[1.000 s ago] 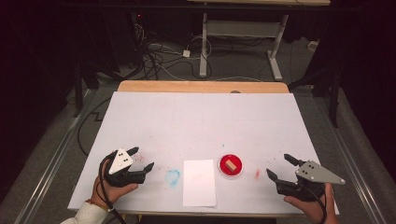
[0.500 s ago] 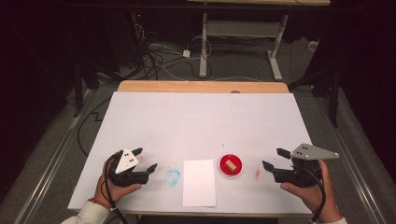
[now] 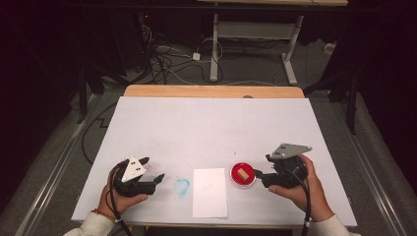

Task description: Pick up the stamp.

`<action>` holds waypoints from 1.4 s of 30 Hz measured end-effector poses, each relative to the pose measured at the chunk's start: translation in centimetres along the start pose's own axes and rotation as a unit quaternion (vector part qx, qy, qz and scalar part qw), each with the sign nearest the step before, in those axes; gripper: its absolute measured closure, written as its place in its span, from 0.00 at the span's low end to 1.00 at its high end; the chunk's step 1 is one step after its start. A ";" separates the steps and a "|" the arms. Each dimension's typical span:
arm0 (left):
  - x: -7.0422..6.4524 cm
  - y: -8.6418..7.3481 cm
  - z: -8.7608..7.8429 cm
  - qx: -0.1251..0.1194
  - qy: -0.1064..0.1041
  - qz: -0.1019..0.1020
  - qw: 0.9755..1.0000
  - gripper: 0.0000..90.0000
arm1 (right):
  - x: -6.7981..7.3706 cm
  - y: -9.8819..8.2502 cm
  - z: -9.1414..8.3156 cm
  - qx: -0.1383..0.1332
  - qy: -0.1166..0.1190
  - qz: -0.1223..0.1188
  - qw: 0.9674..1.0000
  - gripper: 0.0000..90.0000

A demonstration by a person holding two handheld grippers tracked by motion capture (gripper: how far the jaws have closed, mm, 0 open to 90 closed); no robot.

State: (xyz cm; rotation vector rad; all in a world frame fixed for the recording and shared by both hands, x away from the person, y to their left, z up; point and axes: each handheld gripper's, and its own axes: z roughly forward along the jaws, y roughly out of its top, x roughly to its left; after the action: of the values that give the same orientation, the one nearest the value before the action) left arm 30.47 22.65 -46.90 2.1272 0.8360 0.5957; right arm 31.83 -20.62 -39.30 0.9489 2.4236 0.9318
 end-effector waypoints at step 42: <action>0.3 -0.1 0.2 0.007 -0.001 0.004 1.000 0.26 | 1.8 0.4 6.8 0.085 0.044 -0.052 0.994 0.85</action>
State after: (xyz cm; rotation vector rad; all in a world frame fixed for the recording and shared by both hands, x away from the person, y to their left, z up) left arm 30.74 22.78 -47.12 2.1442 0.8326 0.5927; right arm 34.42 -16.09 -44.01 0.8460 2.6325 0.7549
